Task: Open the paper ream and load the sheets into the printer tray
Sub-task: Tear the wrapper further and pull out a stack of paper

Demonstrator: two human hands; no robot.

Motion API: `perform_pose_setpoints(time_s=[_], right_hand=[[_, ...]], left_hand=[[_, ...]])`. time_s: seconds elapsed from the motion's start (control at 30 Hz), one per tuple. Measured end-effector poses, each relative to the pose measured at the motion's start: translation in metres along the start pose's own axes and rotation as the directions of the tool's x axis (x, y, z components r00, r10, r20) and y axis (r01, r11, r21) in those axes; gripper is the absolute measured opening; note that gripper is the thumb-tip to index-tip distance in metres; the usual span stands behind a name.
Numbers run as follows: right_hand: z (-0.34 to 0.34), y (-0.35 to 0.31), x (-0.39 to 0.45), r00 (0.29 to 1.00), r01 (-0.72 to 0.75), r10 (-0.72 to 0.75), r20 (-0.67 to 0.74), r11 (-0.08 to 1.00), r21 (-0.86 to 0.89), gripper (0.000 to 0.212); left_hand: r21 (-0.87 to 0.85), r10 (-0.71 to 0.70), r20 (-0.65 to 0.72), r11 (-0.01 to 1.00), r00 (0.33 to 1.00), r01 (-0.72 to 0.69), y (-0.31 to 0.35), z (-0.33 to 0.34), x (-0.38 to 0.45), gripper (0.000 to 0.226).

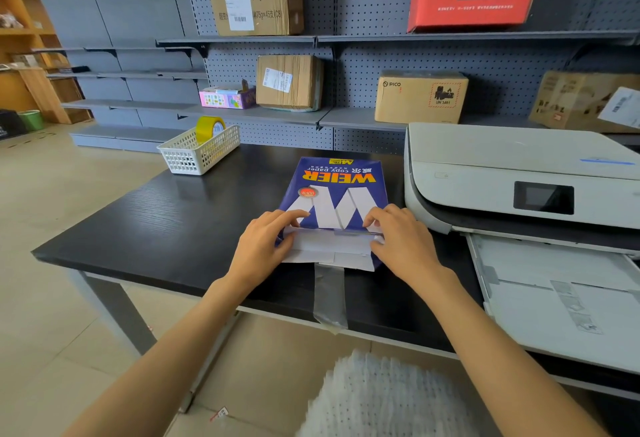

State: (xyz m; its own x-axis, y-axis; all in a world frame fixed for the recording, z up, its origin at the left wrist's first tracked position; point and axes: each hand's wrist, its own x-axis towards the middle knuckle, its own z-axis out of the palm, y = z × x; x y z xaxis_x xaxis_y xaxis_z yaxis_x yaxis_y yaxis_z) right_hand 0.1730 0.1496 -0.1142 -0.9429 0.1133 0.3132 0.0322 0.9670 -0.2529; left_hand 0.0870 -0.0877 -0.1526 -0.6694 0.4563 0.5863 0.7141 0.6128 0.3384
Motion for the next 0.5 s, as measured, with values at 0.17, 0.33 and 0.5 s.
perform_pose_setpoints(time_s=[0.17, 0.33, 0.5], right_hand=[[-0.005, 0.002, -0.004, 0.999, -0.006, 0.007, 0.035, 1.0, -0.017, 0.037], [-0.01, 0.004, -0.008, 0.996, -0.012, 0.015, 0.085, 0.999, -0.038, 0.042], [-0.012, 0.004, -0.011, 0.991, 0.026, -0.017, 0.131, 0.997, -0.069, 0.045]], left_hand=[[-0.011, -0.025, 0.001, 1.0, 1.0, 0.025, 0.002, -0.001, -0.002, 0.041], [-0.009, -0.043, 0.024, 0.999, 0.999, 0.043, 0.002, -0.004, -0.006, 0.043], [0.002, -0.049, 0.015, 0.999, 0.999, 0.049, -0.006, -0.014, -0.012, 0.05]])
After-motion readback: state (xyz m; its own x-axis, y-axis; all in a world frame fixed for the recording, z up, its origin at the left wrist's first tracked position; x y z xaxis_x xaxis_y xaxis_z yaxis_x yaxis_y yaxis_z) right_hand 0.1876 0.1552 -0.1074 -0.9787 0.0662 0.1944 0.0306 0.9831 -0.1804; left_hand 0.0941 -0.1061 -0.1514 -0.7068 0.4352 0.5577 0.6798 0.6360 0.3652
